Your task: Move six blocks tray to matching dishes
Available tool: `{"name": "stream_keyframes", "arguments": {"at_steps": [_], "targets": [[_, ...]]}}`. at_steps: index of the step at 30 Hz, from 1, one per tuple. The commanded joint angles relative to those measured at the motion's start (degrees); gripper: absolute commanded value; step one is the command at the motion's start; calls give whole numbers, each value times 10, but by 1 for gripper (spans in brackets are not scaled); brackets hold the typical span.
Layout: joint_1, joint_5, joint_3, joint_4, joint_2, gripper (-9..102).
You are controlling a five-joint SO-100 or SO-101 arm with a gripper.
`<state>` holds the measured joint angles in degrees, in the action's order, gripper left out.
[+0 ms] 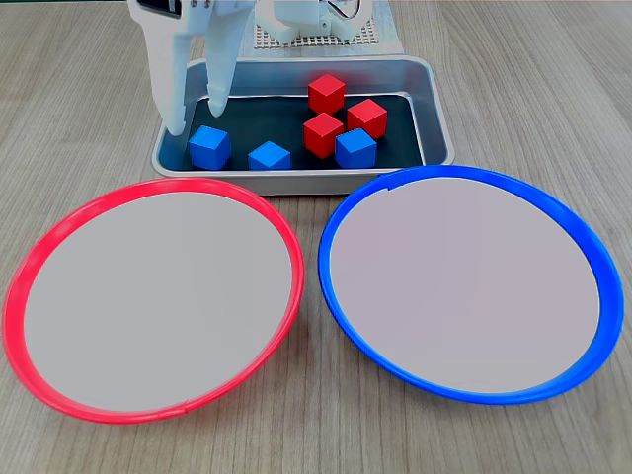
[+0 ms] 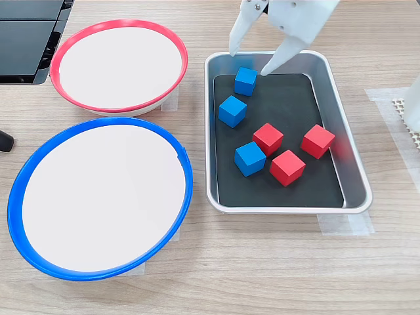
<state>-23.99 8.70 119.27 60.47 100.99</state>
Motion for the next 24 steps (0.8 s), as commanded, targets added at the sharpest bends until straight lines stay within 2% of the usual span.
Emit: {"name": "stream_keyframes", "arguments": {"at_steps": [1,6,9,11,13,16,20,24], "targets": [[12,-49,-25,-7,-25,22],[17,-108,-33,3,-62,22],[17,-133,-45,0,-83,18],[17,-149,-67,0,-100,6],[20,-160,-79,7,-104,0],[31,-174,-90,43,-87,0],[113,-218,-126,195,-6,0],[211,-163,-211,245,18,0]]}}
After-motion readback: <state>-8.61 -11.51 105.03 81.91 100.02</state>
